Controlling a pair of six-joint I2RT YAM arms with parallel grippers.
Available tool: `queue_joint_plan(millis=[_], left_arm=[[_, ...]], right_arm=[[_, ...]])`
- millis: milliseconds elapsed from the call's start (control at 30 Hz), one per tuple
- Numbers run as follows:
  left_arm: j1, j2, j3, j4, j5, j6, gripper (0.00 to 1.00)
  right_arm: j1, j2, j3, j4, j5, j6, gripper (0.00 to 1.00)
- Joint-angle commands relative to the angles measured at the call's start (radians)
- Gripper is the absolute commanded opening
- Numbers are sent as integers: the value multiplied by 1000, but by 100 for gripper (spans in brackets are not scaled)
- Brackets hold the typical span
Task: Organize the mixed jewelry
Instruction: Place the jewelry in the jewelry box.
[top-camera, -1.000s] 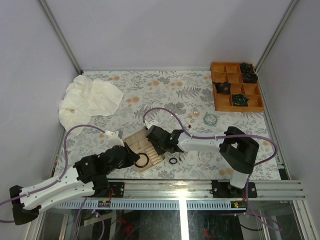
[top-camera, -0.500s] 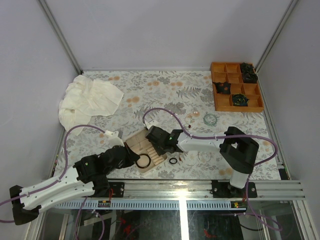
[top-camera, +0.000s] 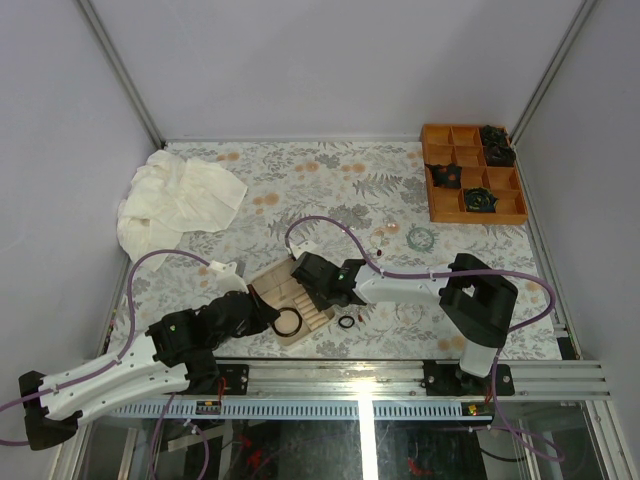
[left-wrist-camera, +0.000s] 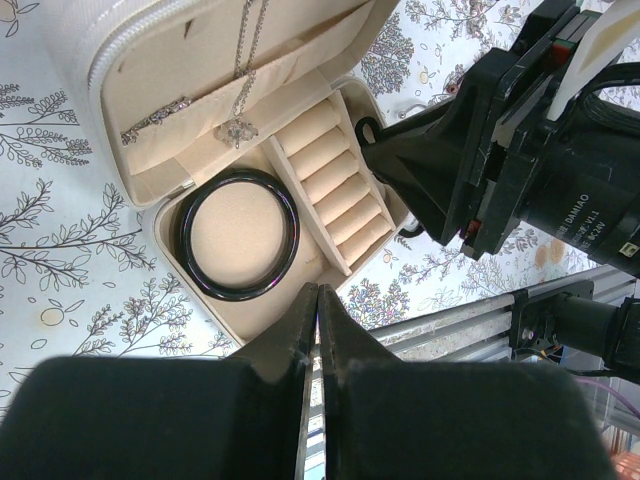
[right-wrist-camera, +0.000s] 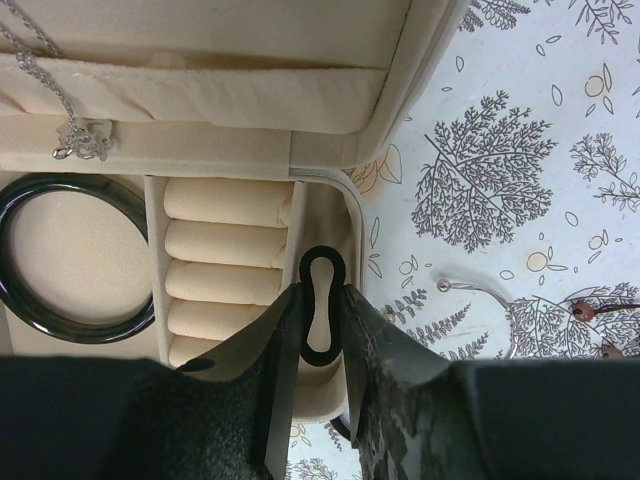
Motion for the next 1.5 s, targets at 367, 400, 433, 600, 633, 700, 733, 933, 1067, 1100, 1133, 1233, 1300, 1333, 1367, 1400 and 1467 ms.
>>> queue_joint_plan(millis=[367,400,433,600,633,700,733,933,1067,1100,1133,1233,1300,1333,1367,1400,1467], left_arm=[[-8,-10,22,6,-24,7,0],[-7,-12,21,6,-24,7,0],[-7,-11,21,6,-24,7,0],[-7,-12,16,12,-22,7,0],[-8,-12,16,13,-22,8,0],[-8,-11,15,16,-21,9,0],[-8,-11,15,15,-22,9,0],[-8,-8,19,18,-23,12,0],[-8,-5,21,22,-22,15,0],[-8,-3,21,24,-21,16,0],[-8,-1,22,26,-22,17,0],[-8,5,24,26,-22,19,0],[-8,5,21,26,-21,19,0],[-8,6,19,26,-24,18,0],[-8,6,17,27,-24,18,0],[-8,5,16,29,-24,18,0],[-8,9,11,35,-25,18,0]], right_arm=[[8,24,31,-9,27,33,33],[9,20,31,-9,32,34,33],[8,16,33,-11,36,34,35],[7,-13,32,-14,42,33,41],[7,-20,29,-13,41,32,43],[9,-32,30,-10,42,31,44],[9,-40,32,-11,41,29,46],[10,-61,42,-16,42,22,50],[11,-67,48,-20,48,19,50],[11,-65,50,-21,48,18,50],[10,-57,55,-24,49,18,51],[10,-40,59,-28,42,17,51],[12,-43,53,-25,36,20,51],[12,-47,49,-18,35,22,51],[13,-52,44,-16,34,24,51],[12,-56,41,-17,35,24,50],[13,-73,30,-6,30,22,47]])
